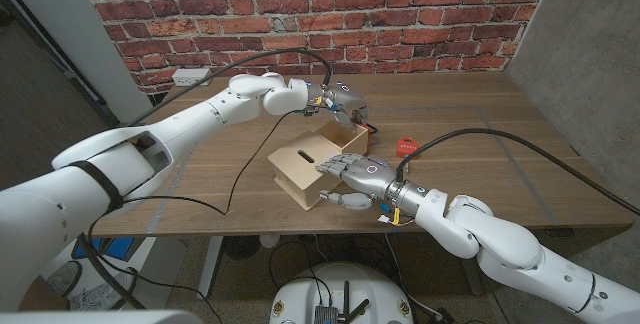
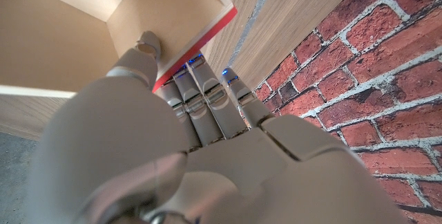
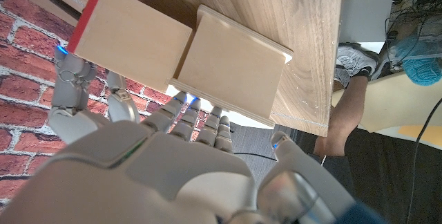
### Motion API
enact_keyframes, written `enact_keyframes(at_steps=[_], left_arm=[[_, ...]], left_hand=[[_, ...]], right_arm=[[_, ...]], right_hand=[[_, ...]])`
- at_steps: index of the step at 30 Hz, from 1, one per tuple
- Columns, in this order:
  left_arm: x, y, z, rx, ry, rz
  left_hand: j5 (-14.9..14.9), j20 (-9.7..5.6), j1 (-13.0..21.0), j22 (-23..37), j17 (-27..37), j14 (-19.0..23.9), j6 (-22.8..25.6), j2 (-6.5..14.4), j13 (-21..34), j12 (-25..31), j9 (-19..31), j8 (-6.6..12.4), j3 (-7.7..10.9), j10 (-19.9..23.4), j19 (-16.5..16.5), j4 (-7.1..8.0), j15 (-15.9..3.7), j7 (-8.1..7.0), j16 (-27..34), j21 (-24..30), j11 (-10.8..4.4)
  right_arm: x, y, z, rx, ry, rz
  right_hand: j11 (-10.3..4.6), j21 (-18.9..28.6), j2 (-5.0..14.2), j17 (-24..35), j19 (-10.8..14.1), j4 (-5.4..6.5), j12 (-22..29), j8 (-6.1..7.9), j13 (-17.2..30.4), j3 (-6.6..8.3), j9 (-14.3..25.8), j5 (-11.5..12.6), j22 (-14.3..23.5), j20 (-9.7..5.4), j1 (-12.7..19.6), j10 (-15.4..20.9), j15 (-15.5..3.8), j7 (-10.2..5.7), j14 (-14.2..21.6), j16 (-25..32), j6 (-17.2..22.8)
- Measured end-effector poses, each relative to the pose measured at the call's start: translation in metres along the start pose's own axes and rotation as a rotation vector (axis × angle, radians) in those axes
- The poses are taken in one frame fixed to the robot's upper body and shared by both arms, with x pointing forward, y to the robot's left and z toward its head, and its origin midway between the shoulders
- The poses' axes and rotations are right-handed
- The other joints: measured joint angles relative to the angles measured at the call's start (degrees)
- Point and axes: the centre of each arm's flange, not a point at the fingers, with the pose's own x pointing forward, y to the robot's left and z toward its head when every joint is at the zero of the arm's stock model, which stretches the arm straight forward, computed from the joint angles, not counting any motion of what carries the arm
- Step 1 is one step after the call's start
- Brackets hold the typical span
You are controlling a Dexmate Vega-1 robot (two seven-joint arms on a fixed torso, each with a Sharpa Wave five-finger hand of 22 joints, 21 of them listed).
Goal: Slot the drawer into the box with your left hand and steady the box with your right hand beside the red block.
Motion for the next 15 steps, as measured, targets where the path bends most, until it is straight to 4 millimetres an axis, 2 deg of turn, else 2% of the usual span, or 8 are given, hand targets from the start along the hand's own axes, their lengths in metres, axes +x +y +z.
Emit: enact_keyframes(at_steps=[15], left_arm=[[-0.0055,-0.0053,-0.0062,0.021,-0.004,0.025]], left_hand=[[-0.1,0.32,-0.4,0.0,0.1,-0.9,-0.1,0.4,0.0,0.0,0.0,0.45,-0.01,-0.2,-0.3,0.01,0.47,0.05,0.1,0.0,-0.24]], right_arm=[[0.0028,-0.0006,-0.0026,0.001,0.005,-0.001]], right_hand=[[0.0,0.0,0.0,0.4,0.0,-0.05,0.0,0.0,0.2,0.39,0.0,0.0,0.0,0.0,0.0,0.0,-0.01,0.0,0.0,-0.2,0.0]])
